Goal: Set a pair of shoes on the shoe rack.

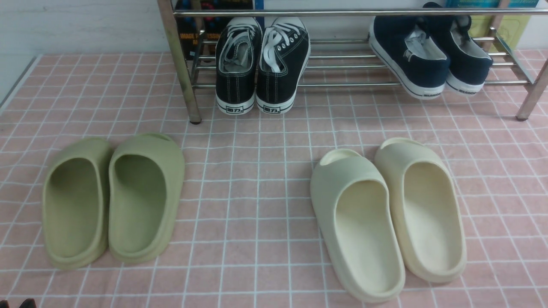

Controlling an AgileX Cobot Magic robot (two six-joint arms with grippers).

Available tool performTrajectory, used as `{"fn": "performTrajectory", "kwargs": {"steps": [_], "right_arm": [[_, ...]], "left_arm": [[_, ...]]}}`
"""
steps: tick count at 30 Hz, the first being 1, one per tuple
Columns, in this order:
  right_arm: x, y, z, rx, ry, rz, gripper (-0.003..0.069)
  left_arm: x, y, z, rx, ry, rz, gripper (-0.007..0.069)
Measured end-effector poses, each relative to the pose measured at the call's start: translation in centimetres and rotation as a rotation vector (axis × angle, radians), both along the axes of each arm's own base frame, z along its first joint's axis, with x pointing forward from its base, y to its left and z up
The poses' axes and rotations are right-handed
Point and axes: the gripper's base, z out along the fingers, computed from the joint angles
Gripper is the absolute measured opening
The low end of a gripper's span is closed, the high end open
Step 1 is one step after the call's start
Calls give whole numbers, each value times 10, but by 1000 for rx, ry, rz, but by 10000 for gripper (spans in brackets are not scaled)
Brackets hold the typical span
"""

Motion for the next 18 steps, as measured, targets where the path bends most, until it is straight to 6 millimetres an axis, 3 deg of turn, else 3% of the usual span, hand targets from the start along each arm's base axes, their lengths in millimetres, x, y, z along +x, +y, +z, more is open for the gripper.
{"fn": "performTrajectory", "kwargs": {"steps": [7, 18], "right_arm": [[-6, 0, -19, 10, 183, -9, -8], [-7, 0, -21, 10, 223, -7, -20]], "left_arm": [[0, 0, 0, 0, 0, 0, 240], [0, 0, 0, 1, 0, 0, 240]]}}
